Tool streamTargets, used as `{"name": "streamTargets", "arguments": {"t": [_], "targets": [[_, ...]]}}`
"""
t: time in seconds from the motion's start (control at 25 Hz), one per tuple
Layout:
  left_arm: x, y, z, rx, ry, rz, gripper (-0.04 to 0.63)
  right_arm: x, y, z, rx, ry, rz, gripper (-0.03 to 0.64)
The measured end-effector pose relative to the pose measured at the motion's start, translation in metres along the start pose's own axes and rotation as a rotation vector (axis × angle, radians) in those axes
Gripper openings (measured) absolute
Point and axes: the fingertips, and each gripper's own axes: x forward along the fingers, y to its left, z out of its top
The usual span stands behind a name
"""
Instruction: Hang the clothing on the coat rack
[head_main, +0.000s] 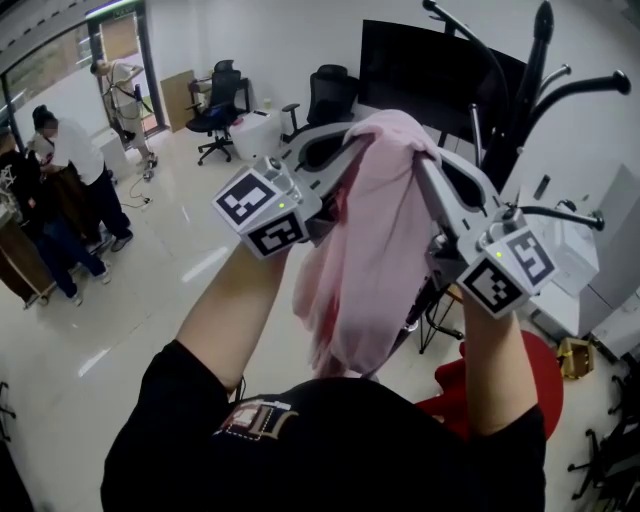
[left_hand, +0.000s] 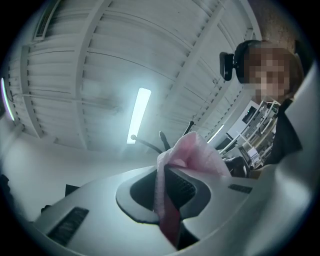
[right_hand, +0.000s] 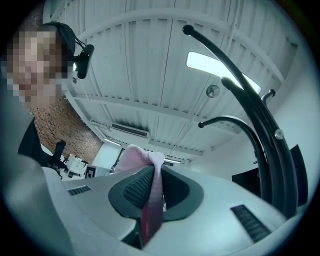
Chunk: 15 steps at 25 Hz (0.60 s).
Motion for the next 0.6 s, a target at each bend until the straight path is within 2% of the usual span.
{"name": "streamTargets", "arguments": {"t": [0.24,0.6], "targets": [[0.009,0.002,0.003,-0.002,-0.01,0.017,0.012,-0.003,-0.005,-0.002,0.03,-0.013,0.015,0.031],[0.014,0.002,0.007,0.057,0.008,0.034,0.012,-0.012,-0.007,0.011,0.018,-0.027,-0.016,0.031]]}}
